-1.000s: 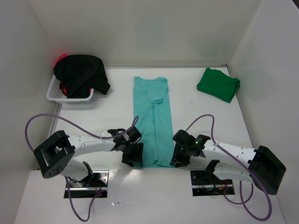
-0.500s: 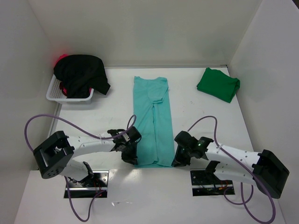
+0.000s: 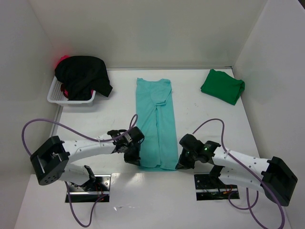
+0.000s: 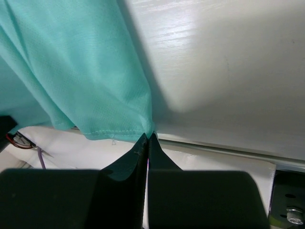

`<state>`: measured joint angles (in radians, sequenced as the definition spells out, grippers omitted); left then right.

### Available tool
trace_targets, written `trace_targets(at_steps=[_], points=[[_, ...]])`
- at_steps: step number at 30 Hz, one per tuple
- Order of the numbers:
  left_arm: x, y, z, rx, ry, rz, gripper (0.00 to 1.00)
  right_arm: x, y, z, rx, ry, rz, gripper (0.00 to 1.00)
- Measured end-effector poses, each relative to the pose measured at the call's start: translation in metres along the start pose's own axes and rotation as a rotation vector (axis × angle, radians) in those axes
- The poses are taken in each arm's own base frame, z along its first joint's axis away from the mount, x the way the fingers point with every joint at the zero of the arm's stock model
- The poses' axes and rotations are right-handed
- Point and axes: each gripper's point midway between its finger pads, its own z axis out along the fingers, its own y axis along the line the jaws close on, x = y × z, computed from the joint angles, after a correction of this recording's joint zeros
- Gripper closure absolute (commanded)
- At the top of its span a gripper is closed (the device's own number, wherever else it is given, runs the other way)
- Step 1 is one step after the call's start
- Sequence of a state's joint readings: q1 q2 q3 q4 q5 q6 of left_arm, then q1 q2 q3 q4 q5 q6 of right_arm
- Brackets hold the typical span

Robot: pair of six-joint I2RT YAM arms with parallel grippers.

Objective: Fold and stack the t-shirts
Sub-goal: Grab the bottom of the folded rectangular tshirt with both arms

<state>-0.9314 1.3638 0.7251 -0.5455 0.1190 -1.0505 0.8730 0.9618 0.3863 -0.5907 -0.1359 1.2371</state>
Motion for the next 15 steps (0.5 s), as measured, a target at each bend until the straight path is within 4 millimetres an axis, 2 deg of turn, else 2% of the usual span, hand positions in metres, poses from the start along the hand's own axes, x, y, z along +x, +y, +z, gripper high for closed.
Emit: trace_targets(at_steps=[4, 7, 12, 15], points=[[-0.020, -0.024, -0.026, 0.049, -0.084, 0.025, 1.00, -0.006, 0.011, -0.006, -0.021, -0.027, -0.007, 1.00], [-0.036, -0.036, -0.041, 0.079, -0.143, 0.051, 1.00, -0.014, 0.027, -0.014, -0.057, -0.059, -0.023, 1.00], [-0.059, -0.029, -0.052, 0.055, -0.195, 0.055, 1.00, -0.031, 0.052, -0.029, -0.109, -0.125, -0.058, 1.00], [-0.074, -0.025, -0.061, 0.042, -0.227, 0.057, 1.00, -0.053, 0.059, -0.038, -0.119, -0.184, -0.051, 1.00]])
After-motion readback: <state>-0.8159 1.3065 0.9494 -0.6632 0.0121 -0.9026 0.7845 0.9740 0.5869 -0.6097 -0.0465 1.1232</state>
